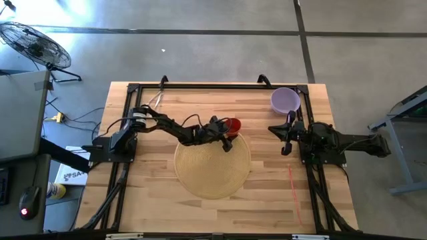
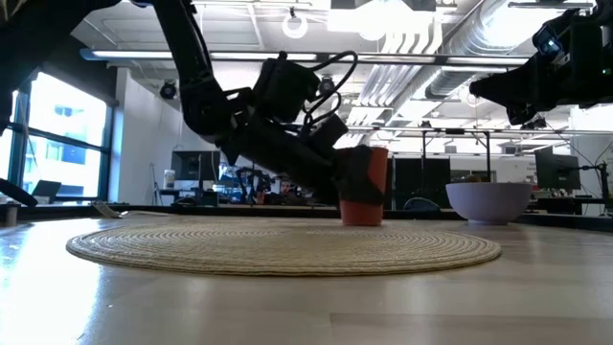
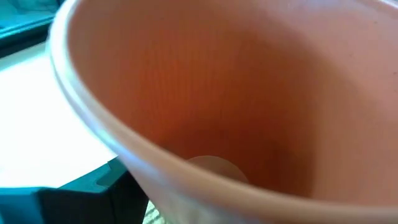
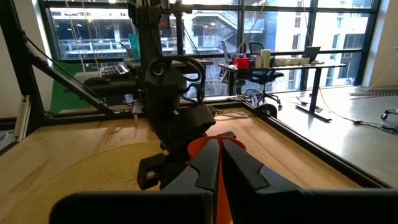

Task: Pick & Place Utensil
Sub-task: Put the orange cup on the upper right of the placemat

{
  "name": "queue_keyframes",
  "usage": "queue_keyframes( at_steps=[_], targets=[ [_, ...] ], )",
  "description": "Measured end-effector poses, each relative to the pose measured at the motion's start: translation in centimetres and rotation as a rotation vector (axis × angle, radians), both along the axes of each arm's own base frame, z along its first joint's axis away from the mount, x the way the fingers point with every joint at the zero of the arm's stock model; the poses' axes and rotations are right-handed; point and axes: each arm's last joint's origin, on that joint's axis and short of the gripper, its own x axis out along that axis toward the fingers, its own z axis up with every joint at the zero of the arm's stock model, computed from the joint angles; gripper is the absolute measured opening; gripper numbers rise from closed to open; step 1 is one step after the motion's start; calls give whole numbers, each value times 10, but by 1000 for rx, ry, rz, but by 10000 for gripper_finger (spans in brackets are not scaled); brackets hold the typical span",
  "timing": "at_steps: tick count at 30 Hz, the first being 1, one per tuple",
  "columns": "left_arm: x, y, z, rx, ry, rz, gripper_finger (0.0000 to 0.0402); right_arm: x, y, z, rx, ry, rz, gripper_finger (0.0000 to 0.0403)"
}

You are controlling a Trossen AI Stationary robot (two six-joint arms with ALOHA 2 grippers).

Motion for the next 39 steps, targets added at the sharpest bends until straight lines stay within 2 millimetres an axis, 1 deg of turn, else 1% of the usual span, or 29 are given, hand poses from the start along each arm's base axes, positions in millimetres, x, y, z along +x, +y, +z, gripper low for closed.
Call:
queue_keyframes(
  at_steps=[7, 15, 18, 39],
  targets=[
    [1, 0, 1, 5, -13, -1, 294, 0, 0, 0, 0, 0, 1, 12],
    [1, 0, 1, 8, -12, -2, 330, 0, 0, 0, 0, 0, 0, 12],
    [0, 0, 1, 4, -4, -13, 336, 0, 0, 0, 0, 0, 0, 12],
    [-1, -1, -3, -11, 34, -22, 340, 0, 0, 0, 0, 0, 0, 12]
  ],
)
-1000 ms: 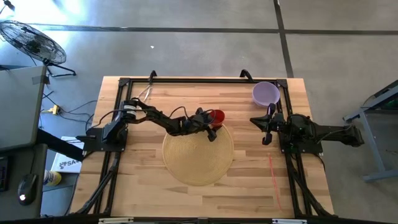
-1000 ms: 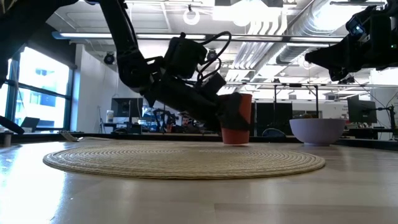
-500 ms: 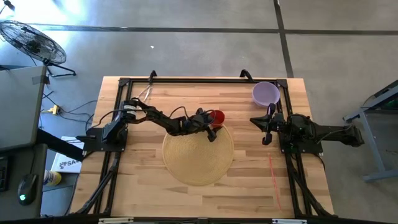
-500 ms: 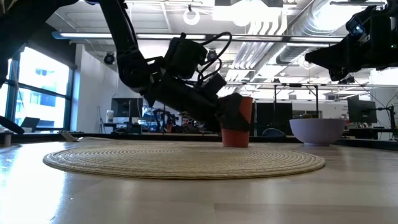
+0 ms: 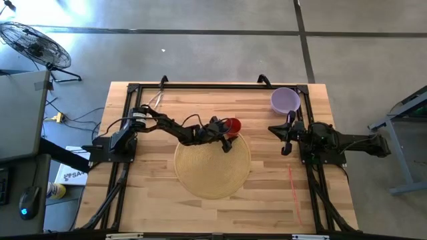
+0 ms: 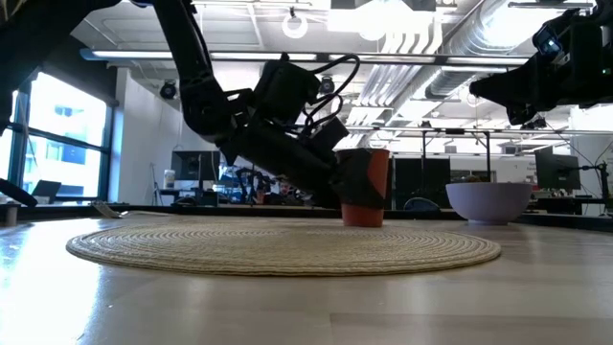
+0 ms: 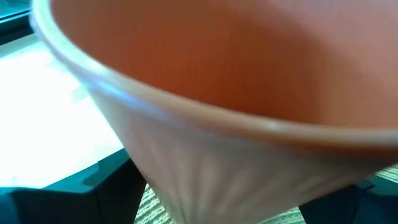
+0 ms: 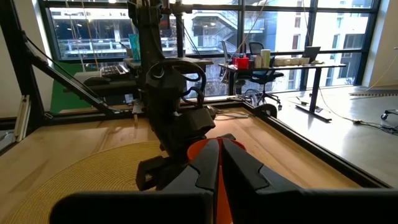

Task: Pick & Place Utensil
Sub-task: Put the orange cup on the upper right of the placemat

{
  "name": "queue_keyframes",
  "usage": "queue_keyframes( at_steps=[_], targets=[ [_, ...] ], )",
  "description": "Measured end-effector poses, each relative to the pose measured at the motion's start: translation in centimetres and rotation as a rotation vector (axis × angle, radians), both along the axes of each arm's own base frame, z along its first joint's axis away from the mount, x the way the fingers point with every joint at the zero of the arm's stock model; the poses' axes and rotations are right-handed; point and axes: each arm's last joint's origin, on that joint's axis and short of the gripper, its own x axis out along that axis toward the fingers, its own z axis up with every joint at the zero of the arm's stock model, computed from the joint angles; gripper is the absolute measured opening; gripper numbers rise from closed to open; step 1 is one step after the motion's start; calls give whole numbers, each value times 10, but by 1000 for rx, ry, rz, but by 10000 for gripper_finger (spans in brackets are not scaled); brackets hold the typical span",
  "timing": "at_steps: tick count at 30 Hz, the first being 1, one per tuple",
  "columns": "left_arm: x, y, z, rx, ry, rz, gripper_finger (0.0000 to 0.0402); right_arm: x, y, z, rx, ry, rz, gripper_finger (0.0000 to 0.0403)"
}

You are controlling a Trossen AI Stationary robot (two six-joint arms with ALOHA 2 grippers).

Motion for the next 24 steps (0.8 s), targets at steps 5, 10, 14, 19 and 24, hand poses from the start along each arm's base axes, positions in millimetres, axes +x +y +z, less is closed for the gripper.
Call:
queue_keyframes(
  at_steps=[5, 10, 14, 19, 24],
  targets=[
    [0, 0, 0, -3, 0, -4, 340, 0, 0, 0, 0, 0, 0, 12],
    [-1, 0, -3, -25, 28, 2, 340, 0, 0, 0, 0, 0, 0, 12],
    [-1, -1, -4, -37, 28, -15, 340, 0, 0, 0, 0, 0, 0, 12],
    [-2, 0, -4, -32, 37, 4, 340, 0, 0, 0, 0, 0, 0, 12],
    [-3, 1, -5, -2, 55, 50, 340, 0, 0, 0, 0, 0, 0, 12]
  ],
)
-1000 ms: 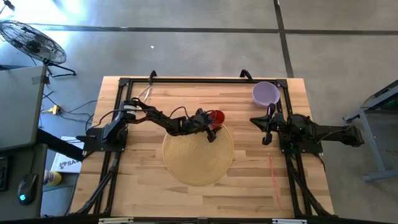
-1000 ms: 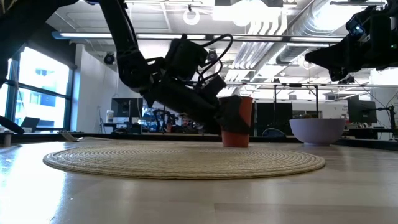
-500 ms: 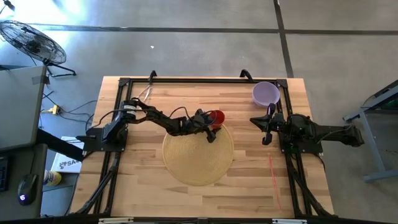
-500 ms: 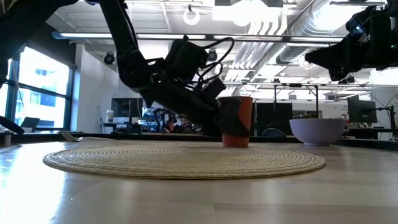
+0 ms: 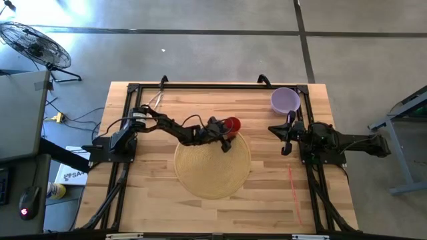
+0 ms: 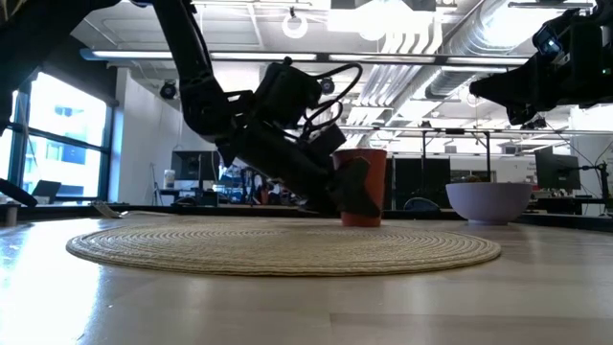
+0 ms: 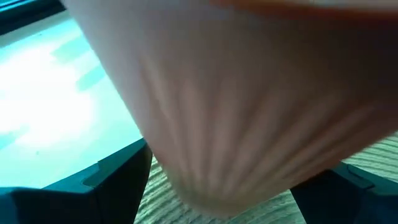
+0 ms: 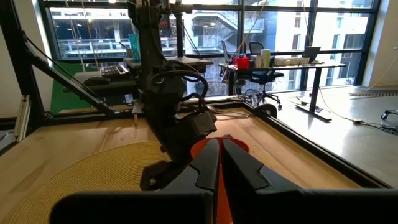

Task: Pick & Place Utensil
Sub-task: Put the orange cup on the upper right of the placemat, then put the violet bowl in the center of the placemat to the bottom left of the orange cup

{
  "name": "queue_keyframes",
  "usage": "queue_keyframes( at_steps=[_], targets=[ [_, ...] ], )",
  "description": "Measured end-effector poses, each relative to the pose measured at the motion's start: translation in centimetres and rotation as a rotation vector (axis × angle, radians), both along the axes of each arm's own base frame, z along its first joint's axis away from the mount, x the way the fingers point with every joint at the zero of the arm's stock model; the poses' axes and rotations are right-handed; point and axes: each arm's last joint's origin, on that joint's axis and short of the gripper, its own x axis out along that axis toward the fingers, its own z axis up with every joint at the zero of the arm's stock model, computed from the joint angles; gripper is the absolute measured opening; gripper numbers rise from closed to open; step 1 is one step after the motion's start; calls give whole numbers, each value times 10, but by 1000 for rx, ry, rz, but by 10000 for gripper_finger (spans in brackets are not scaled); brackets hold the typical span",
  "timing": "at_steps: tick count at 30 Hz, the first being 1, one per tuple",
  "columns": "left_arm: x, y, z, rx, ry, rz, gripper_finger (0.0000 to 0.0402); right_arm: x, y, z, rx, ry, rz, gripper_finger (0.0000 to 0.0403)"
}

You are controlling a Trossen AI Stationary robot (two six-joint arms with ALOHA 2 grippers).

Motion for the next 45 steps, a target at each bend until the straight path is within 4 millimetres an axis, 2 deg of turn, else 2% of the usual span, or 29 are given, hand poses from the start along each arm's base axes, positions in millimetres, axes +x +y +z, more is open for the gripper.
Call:
queue_keyframes(
  at_steps=[20, 27, 36, 45],
  targets=[
    [0, -7, -1, -15, 14, -29, 340, 0, 0, 0, 0, 0, 0, 12],
    [-3, -7, 8, -20, 50, -33, 340, 0, 0, 0, 0, 0, 0, 12],
    [-9, -9, 11, -52, 138, -72, 340, 0, 0, 0, 0, 2, 0, 12],
    [-19, -12, 32, -82, 210, -77, 340, 0, 0, 0, 0, 2, 0, 12]
  ],
)
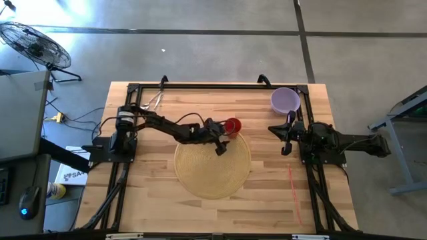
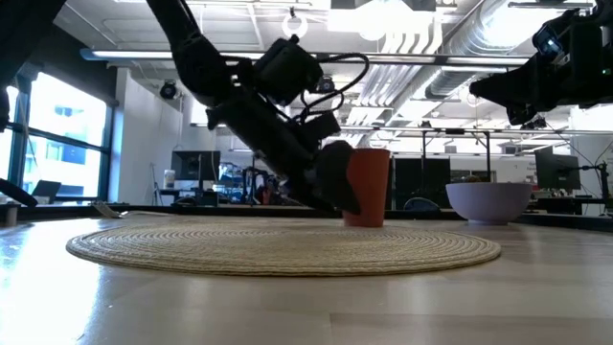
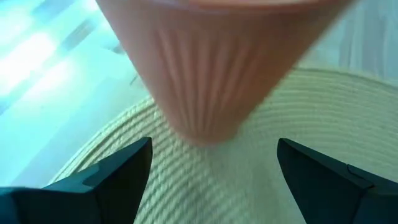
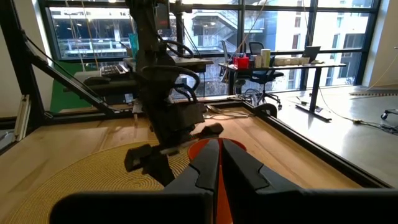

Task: Pick & Place Utensil
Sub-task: Put the violet bowl in the center of the placemat to the bottom left of the orange cup

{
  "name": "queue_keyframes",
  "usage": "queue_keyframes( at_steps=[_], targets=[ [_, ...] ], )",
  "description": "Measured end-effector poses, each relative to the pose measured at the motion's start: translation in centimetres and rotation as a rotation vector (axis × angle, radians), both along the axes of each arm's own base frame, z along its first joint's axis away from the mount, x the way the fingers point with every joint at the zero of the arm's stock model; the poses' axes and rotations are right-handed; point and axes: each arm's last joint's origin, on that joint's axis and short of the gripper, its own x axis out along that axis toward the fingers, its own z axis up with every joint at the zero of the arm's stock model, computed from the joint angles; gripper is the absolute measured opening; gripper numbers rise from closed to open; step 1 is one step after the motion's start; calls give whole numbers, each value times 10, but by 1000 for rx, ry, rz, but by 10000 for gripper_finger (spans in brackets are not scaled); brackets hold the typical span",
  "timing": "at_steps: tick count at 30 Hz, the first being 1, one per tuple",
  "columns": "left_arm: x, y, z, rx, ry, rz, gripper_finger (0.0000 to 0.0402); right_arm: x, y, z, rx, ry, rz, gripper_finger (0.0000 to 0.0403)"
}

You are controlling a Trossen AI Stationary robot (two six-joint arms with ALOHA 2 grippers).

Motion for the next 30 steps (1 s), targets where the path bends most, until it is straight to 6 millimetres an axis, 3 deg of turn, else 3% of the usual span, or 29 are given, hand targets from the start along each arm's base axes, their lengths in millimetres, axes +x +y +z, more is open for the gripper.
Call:
queue_keyframes(
  at_steps=[5, 12, 20, 25, 30],
  targets=[
    [-17, -1, 16, -33, 129, 34, 340, 0, 0, 0, 0, 0, 0, 12],
    [-51, -7, 55, -47, 249, 130, 340, 0, 0, 0, 0, 0, 0, 12],
    [-75, -27, 94, 89, 213, 205, 340, 0, 0, 0, 0, 2, 0, 12],
    [-88, -25, 98, 110, 226, 218, 339, 0, 0, 0, 0, 5, 0, 12],
    [-112, -19, 76, 79, 164, 230, 339, 0, 0, -1, 0, 6, 0, 12]
  ],
)
